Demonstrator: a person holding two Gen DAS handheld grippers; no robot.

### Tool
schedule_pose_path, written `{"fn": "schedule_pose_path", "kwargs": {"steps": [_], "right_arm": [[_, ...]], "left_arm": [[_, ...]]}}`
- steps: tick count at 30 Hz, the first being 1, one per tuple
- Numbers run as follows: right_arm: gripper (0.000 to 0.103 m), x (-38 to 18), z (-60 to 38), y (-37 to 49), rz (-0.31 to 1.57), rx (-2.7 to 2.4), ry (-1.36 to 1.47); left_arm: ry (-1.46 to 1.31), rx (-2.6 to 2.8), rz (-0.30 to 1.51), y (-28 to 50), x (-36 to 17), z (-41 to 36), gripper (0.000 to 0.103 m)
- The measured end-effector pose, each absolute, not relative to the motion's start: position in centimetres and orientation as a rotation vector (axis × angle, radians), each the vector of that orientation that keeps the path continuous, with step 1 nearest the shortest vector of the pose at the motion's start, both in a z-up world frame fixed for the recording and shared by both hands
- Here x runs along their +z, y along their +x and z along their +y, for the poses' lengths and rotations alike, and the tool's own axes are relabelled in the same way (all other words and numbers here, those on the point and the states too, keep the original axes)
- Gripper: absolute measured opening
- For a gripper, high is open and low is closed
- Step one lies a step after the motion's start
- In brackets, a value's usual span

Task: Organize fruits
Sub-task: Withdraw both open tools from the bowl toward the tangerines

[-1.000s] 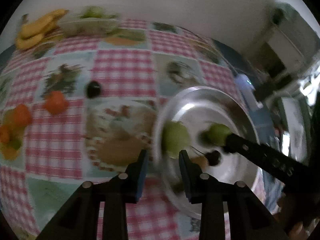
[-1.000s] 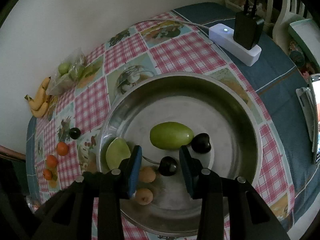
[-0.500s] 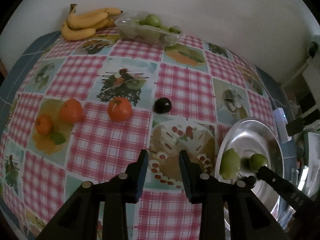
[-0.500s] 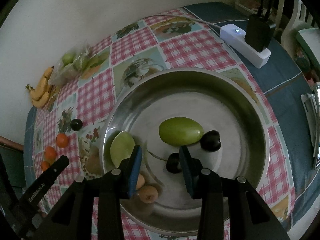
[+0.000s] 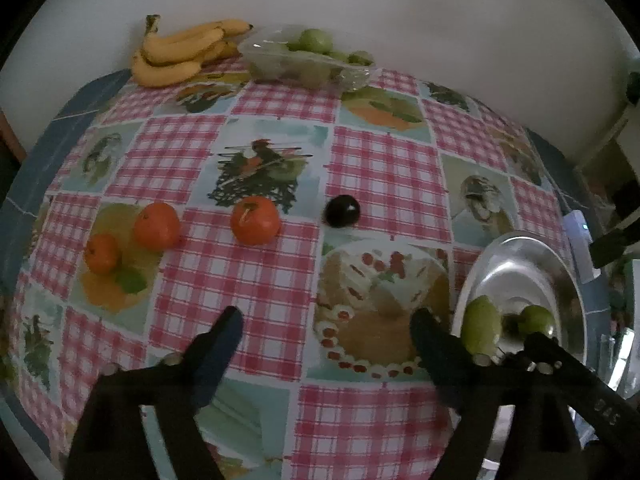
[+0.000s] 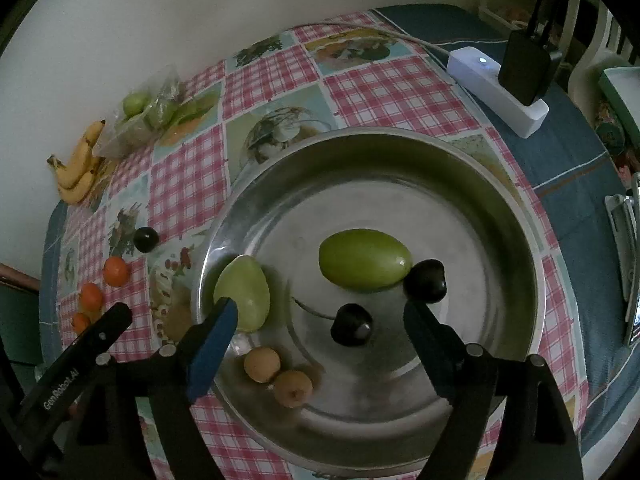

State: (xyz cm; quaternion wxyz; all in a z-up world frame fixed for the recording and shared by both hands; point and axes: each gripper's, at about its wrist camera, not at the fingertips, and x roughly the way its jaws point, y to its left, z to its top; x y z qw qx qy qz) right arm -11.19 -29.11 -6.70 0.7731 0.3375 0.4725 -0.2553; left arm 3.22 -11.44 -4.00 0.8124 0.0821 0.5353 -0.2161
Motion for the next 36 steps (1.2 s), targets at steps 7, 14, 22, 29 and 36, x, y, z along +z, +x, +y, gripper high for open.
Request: {"fn": "schedule_pose_path", "kwargs": {"steps": [7,14,22,29,36], "right_arm": [[0.087,-6.7,-29.2,-11.1,1.030,-0.547,0.727],[0.097,-6.7,-28.9,-11.0,1.023,-0.548,0.707],[0.098,-6.5,-28.5,-10.6,1.005,-0.522,0.682],[0.098,-6.4,-27.9,-10.2,0.991,-0.505,0.676],[0.098,-6.1,-27.3,-9.4,0.961,-0.457,0.702]], "left_arm": [[0.179,-0.440,1.127,3.4,-3.9,-11.1,0.102],[0.192,-0.414,1.109,3.6,-4.0,-10.9,0.103],[0.183,-0.410,1.099,3.8,-3.9,-10.7,0.103],[0.187,-0.395,1.066,4.1,-3.3,-10.1,0.103],[0.171,-0.324,1.002,5.6,-2.1,-8.0,0.103]]}}
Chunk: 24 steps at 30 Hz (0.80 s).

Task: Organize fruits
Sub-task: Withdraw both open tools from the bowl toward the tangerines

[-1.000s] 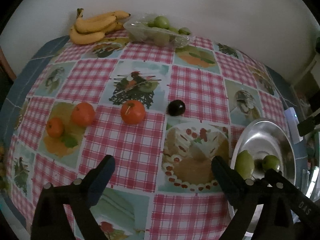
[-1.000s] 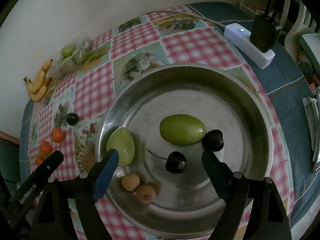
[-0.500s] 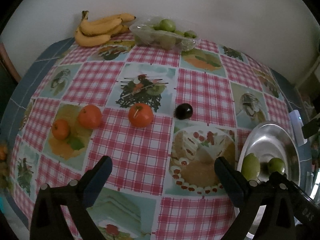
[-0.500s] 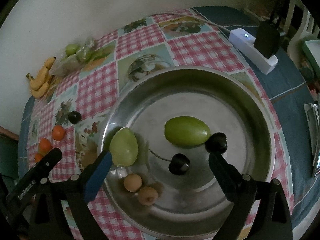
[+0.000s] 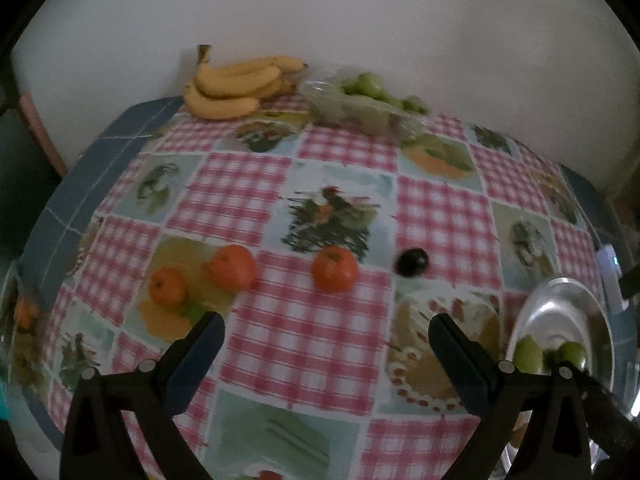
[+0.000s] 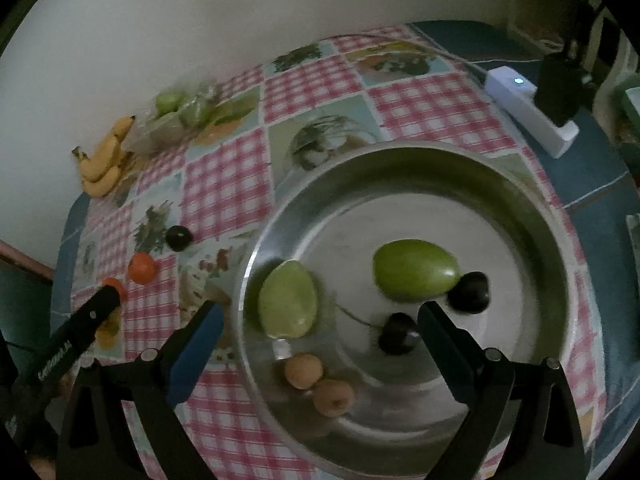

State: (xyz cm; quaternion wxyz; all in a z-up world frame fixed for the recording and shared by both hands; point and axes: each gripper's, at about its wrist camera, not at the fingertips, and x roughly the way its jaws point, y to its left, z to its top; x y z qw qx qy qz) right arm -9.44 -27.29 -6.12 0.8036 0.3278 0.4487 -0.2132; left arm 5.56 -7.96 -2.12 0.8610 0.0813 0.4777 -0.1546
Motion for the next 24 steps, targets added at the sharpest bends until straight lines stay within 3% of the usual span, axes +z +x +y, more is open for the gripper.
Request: {"fn": "schedule_pose_path", "kwargs": {"steps": [11,24], "right_arm": [[0.098,-4.0,-24.8,-6.9,0.866,-0.360,0.683],[0.098,-4.1,-18.4,-0.5,0.921,-0.209,0.590]], "left_arm": [[0.039,-0.284,1.027,8.9,-2.1,-3.2,0.103],[-0.067,-0.178,1.030,12.4,-1.9,2.6,0.103]]}}
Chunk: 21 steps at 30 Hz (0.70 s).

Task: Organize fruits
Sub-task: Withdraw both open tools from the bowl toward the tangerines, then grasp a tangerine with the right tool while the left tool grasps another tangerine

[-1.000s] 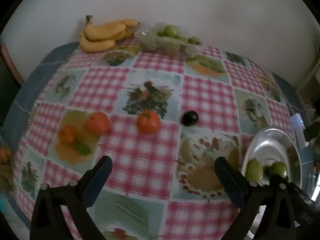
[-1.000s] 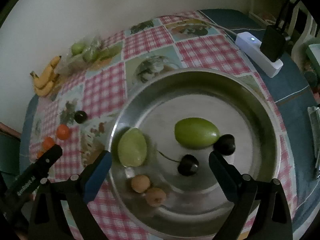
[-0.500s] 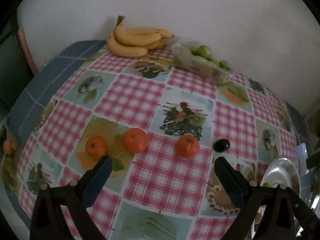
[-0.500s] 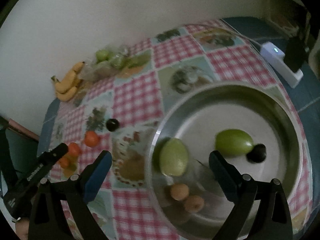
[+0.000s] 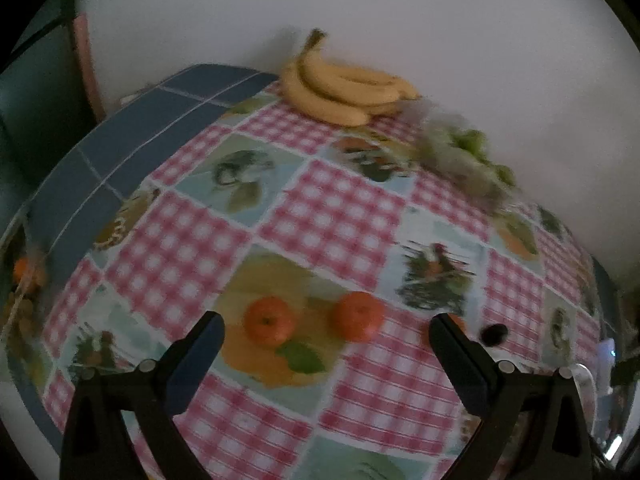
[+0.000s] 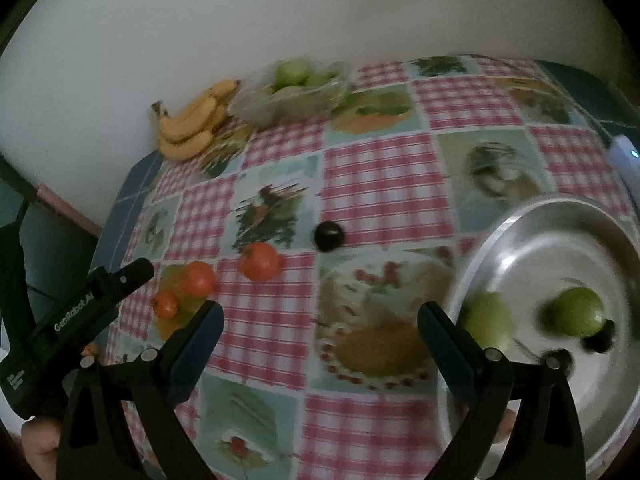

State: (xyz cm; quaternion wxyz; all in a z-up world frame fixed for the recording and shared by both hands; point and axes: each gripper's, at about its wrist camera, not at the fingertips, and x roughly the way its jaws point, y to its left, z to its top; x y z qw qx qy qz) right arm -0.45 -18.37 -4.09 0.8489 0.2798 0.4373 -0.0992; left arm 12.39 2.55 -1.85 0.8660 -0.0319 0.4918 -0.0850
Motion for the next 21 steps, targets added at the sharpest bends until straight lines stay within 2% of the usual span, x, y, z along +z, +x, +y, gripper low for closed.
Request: {"fn": "schedule_pose_path", "kwargs": {"steps": [12,15,21], "right_arm": [[0.098,-6.0,-15.3,5.8,0.940,-0.137,0.561],[0.097,-6.4,-14.8,6.9,0.941,-0.137,0.534],[0.077,-7.6,-14.1,8.7,0.982,-0.132,0.494]], "left_arm": [[-0.210,-0.046,1.120,15.2,-4.7,7.4,0.101],[-0.249,-0.061,1.144,15.6,-5.5,7.6,0.090],[-0.272,-0.086,1.179,15.6,-6.8,6.9,0.073]]}}
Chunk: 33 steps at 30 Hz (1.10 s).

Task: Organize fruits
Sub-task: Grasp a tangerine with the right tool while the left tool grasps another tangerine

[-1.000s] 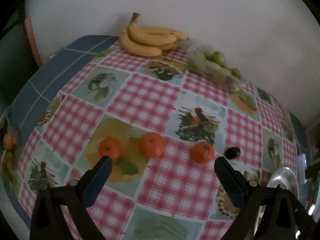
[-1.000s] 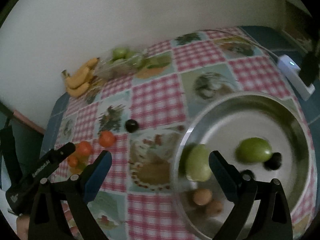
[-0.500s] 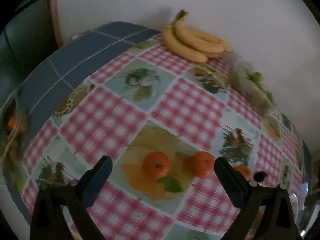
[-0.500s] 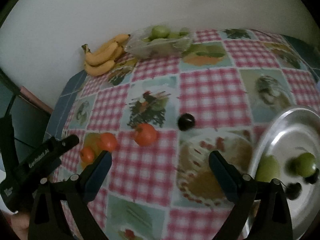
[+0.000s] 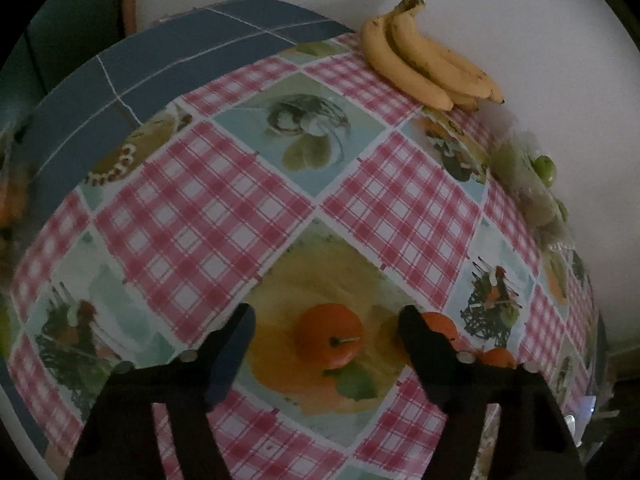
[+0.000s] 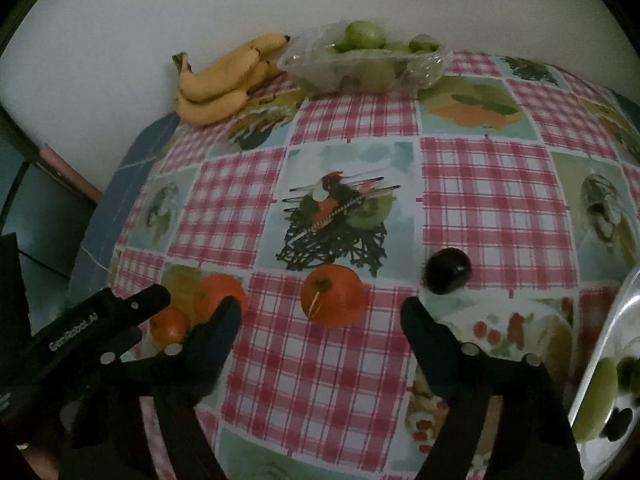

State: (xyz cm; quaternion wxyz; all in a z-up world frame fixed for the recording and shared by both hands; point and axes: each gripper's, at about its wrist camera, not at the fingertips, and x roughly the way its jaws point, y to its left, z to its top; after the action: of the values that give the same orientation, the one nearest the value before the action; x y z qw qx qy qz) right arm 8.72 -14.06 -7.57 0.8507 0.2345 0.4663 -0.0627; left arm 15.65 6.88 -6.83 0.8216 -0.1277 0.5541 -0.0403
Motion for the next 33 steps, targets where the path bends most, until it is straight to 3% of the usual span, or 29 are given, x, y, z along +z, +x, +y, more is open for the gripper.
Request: {"fn": "schedule_pose_path", "kwargs": {"steps": [6,10,12,22,33], "right_arm": [[0.054,-8.6,-14.0,9.6,0.999,-0.120,0.498],[0.049,-8.8,-14.0,9.9,1.003,-0.123,0.497],[0.038,-8.9,-14.1,10.0,1.006,-0.128,0.502],[0.038,-8.3,-14.4,9.8,0.998,-0.116,0.532],[0.038,-3.7,-14.8,6.9,0.956,-0.188,0.480]], "left_arm": [[-0.288,-0.095,1.198,16.1,-7.5,6.7,0.059],[-0.280,-0.098,1.212,16.4,-8.0,6.4,0.040],[-0.275,-0.099,1.209,16.5,-8.0,6.3,0.039],[-0.295,-0.118,1.175,16.7,-7.0,6.4,0.038],[-0.250,-0.162,1.091,15.6,-3.1,4.8,0.038]]}}
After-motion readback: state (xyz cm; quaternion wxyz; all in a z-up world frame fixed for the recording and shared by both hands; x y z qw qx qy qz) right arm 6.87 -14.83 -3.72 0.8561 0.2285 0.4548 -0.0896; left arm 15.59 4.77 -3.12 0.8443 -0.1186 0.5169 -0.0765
